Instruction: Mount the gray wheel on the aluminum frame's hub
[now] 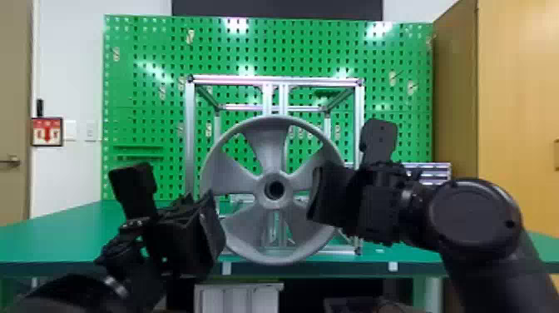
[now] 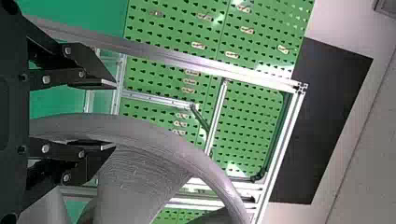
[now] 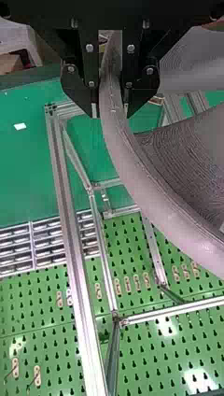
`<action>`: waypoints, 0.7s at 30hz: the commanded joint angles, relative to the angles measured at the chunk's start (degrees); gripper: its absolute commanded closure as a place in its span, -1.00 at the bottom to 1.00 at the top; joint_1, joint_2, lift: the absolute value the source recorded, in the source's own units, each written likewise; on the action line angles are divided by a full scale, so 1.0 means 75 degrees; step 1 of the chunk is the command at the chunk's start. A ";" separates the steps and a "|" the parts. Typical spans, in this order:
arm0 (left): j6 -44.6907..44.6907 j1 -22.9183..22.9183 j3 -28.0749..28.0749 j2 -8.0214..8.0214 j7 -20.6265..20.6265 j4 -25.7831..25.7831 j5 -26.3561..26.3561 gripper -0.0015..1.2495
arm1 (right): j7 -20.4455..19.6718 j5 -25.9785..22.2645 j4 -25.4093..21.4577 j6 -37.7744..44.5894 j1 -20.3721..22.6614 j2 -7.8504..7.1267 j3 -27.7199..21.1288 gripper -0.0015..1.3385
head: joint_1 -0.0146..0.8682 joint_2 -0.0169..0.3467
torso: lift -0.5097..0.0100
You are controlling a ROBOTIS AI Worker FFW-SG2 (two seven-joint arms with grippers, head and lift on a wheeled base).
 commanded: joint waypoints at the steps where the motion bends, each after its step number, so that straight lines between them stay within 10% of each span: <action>1: -0.0027 -0.0098 0.0005 -0.0021 -0.0022 0.0207 -0.0013 0.25 | 0.0002 0.0155 0.0031 -0.0035 -0.0022 0.0007 0.0047 0.74 | -0.98 -0.87 | -0.96; 21: -0.0203 -0.0227 -0.0124 -0.0161 -0.0069 0.0441 -0.0048 0.25 | 0.0014 0.0389 0.0113 -0.0058 -0.0115 0.0007 0.0082 0.74 | -0.98 -0.87 | -0.96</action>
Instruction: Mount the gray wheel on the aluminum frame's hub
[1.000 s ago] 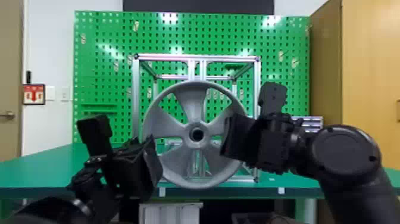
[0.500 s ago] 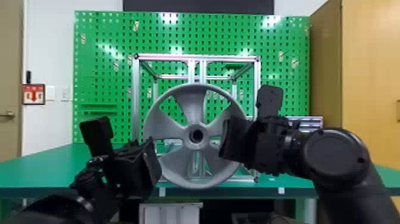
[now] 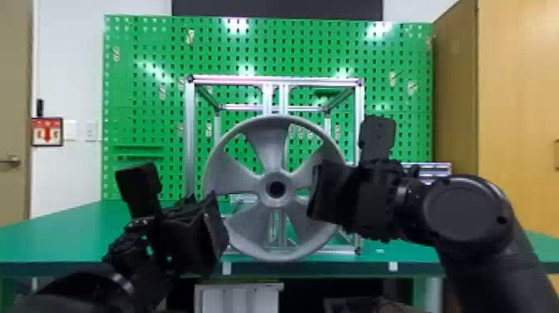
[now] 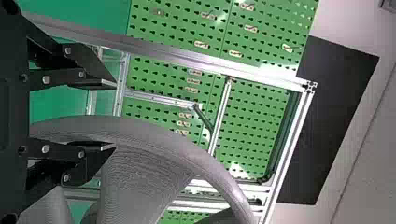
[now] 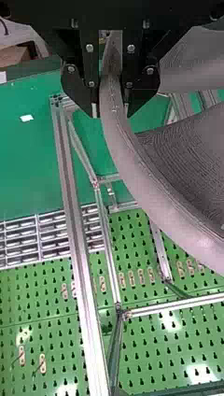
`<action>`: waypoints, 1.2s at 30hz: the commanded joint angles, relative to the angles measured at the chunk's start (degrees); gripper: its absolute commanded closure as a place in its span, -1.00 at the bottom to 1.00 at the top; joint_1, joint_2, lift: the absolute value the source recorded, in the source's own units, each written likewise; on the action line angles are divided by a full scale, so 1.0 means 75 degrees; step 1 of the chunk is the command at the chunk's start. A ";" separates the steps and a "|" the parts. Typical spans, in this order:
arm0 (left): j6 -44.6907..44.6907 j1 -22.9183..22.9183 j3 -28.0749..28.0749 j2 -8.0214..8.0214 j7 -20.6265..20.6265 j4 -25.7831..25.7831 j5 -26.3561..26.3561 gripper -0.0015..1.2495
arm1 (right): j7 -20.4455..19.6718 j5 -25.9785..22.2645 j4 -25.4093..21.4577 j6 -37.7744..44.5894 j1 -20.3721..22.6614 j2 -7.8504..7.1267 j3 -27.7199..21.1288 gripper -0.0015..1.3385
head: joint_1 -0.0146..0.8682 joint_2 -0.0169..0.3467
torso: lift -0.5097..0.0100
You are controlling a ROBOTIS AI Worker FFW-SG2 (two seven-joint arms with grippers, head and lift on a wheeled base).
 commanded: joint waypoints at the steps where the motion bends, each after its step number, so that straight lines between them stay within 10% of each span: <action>1: -0.0088 -0.0064 -0.0077 -0.0080 0.0001 0.0102 -0.0030 0.25 | 0.0009 0.0039 0.0039 -0.0031 -0.0013 0.0007 0.0030 0.74 | -0.98 -0.87 | -0.96; 36: -0.0052 -0.0205 -0.0112 -0.0150 0.0329 0.0196 -0.0311 0.25 | 0.0138 0.0098 0.0578 -0.0007 -0.0306 0.0007 0.0066 0.74 | -0.98 -0.87 | -0.96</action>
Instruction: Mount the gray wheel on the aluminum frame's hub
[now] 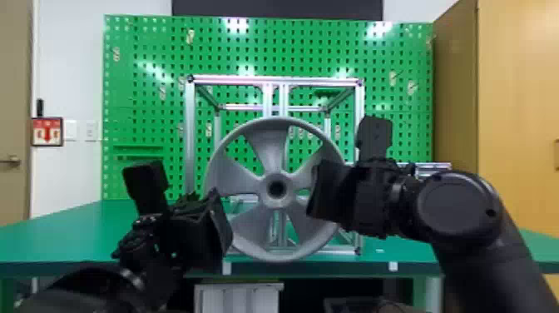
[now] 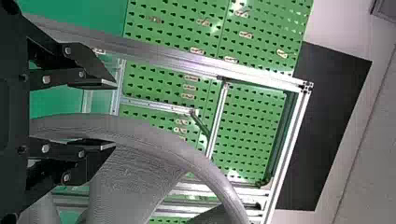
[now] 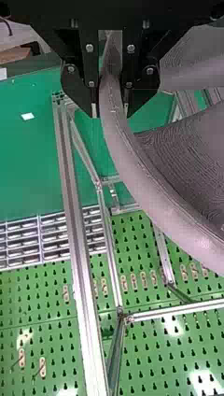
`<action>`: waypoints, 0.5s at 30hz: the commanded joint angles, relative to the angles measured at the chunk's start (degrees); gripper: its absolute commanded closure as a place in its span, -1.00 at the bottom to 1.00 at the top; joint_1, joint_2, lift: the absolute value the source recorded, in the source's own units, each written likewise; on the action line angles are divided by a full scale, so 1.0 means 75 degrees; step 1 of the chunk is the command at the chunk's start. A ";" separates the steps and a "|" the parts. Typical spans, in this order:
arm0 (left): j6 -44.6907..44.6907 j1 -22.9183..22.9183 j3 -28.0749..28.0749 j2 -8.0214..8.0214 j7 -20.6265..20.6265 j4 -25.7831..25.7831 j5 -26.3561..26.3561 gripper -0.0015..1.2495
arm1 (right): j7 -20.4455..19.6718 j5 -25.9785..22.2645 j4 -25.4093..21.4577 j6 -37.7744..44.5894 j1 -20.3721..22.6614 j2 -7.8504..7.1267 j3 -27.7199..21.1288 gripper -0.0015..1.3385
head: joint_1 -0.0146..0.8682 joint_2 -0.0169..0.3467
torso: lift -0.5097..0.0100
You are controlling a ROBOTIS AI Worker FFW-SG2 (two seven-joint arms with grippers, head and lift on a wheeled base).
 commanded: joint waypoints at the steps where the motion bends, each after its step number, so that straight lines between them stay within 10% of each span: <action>1: 0.0030 -0.0056 0.0004 0.0010 0.0052 0.0019 -0.0048 0.24 | 0.0010 0.0002 0.0185 0.0051 -0.0082 0.0007 -0.0011 0.74 | -0.98 -0.87 | -0.96; 15: 0.0030 -0.0302 -0.0078 -0.0037 0.0087 0.0371 -0.0130 0.24 | 0.0210 0.0236 0.0536 0.0192 -0.0351 0.0007 -0.0022 0.74 | -0.98 -0.87 | -0.96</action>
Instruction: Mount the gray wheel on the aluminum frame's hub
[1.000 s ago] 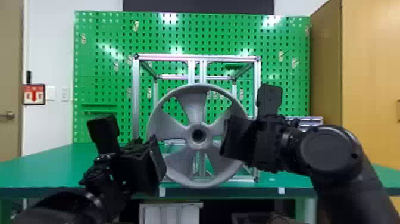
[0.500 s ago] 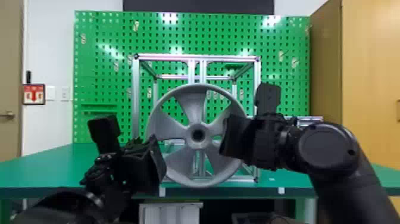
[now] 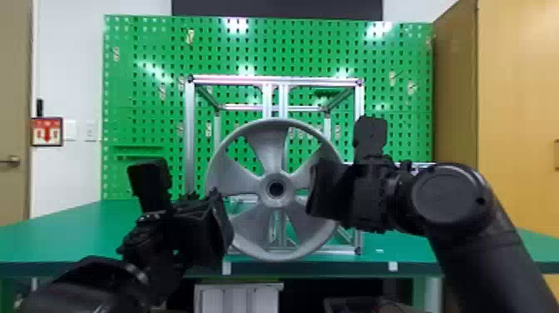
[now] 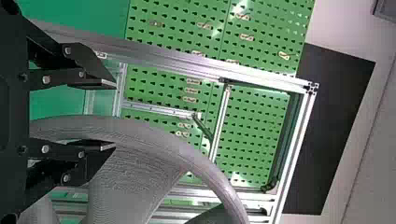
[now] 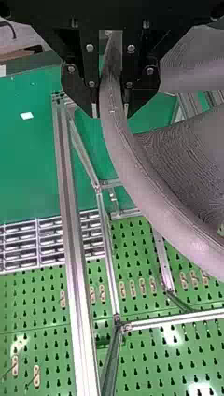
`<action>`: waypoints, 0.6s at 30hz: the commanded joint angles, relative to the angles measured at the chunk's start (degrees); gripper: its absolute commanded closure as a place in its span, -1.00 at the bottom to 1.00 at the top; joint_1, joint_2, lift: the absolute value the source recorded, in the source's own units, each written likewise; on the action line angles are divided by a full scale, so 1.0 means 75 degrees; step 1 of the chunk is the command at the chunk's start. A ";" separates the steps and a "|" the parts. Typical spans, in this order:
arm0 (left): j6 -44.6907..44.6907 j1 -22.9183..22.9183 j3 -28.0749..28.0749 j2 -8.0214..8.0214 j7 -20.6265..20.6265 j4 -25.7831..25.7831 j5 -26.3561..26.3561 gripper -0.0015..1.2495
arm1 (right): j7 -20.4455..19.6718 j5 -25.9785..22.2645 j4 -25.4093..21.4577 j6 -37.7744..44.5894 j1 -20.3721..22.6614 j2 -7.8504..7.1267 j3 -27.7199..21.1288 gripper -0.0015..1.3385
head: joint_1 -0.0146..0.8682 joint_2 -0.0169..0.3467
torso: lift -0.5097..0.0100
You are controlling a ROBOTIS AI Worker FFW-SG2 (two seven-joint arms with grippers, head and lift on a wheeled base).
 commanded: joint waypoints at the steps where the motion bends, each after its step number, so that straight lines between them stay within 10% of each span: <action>1: -0.0011 -0.0112 -0.0033 -0.0011 0.0011 0.0128 -0.0042 0.24 | 0.0050 0.0093 0.0116 0.0037 -0.0092 0.0006 0.0005 0.74 | -0.98 -0.87 | -0.96; 18: -0.0011 -0.0416 -0.0056 -0.0128 0.0023 0.0726 -0.0135 0.25 | 0.0448 0.0608 0.0538 -0.0022 -0.0256 0.0006 -0.0030 0.74 | -0.98 -0.87 | -0.96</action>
